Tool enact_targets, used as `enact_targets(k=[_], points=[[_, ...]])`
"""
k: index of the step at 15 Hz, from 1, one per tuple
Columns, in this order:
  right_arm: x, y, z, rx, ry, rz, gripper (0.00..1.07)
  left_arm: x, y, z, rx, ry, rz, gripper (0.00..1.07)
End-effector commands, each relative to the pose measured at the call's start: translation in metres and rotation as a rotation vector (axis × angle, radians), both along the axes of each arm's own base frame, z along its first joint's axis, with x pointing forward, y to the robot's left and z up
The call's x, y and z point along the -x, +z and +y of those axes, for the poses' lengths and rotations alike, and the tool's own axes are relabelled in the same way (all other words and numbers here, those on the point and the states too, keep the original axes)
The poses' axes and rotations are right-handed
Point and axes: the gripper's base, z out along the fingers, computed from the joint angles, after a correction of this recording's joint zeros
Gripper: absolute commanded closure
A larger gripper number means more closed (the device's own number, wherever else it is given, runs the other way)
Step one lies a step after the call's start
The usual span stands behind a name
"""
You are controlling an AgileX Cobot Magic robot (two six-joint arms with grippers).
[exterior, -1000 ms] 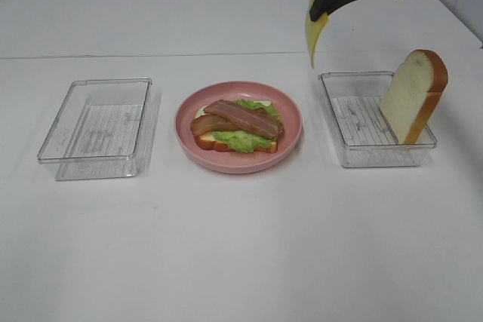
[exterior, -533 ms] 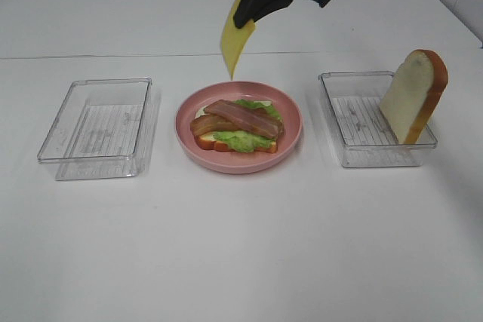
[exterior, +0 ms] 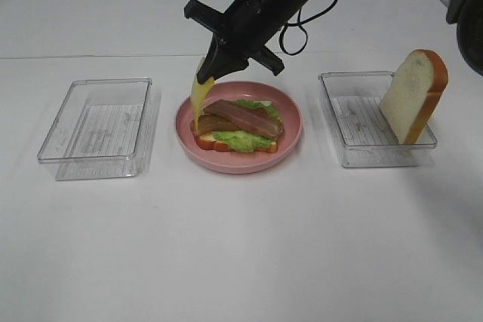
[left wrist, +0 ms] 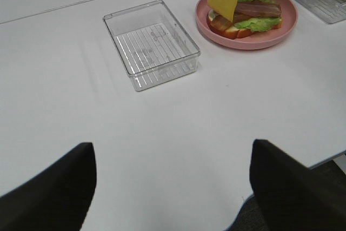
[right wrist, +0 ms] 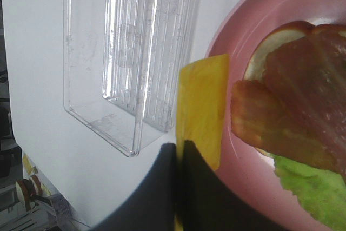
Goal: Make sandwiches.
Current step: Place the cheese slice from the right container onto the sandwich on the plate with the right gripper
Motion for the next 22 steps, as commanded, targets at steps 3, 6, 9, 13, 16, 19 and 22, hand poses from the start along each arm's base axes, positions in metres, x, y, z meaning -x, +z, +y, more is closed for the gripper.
enact_targets(k=[3, 6, 9, 13, 16, 19, 22], points=[[-0.004, -0.017, -0.005, 0.082, -0.008, -0.009, 1.07, 0.003, -0.001, 0.0, 0.01, 0.0, -0.026, 0.31], [-0.005, -0.022, -0.014, 0.206, -0.031, -0.015, 1.07, 0.003, -0.001, 0.0, 0.01, 0.0, -0.026, 0.31], [-0.007, -0.026, -0.025, 0.335, -0.056, -0.023, 1.07, 0.003, -0.001, 0.0, 0.01, 0.0, -0.026, 0.31], [-0.005, -0.027, -0.028, 0.375, -0.05, -0.007, 1.01, 0.003, -0.001, 0.0, 0.01, 0.0, -0.026, 0.31], [-0.004, -0.027, -0.028, 0.377, -0.04, -0.001, 0.55, 0.003, -0.001, 0.0, 0.01, 0.0, -0.026, 0.31], [-0.001, -0.023, -0.03, 0.393, -0.003, -0.001, 0.33, 0.003, -0.001, 0.0, 0.01, 0.0, -0.026, 0.31], [0.0, 0.012, -0.041, 0.472, 0.0, -0.096, 0.33, 0.003, -0.001, 0.0, 0.01, 0.0, -0.026, 0.31]])
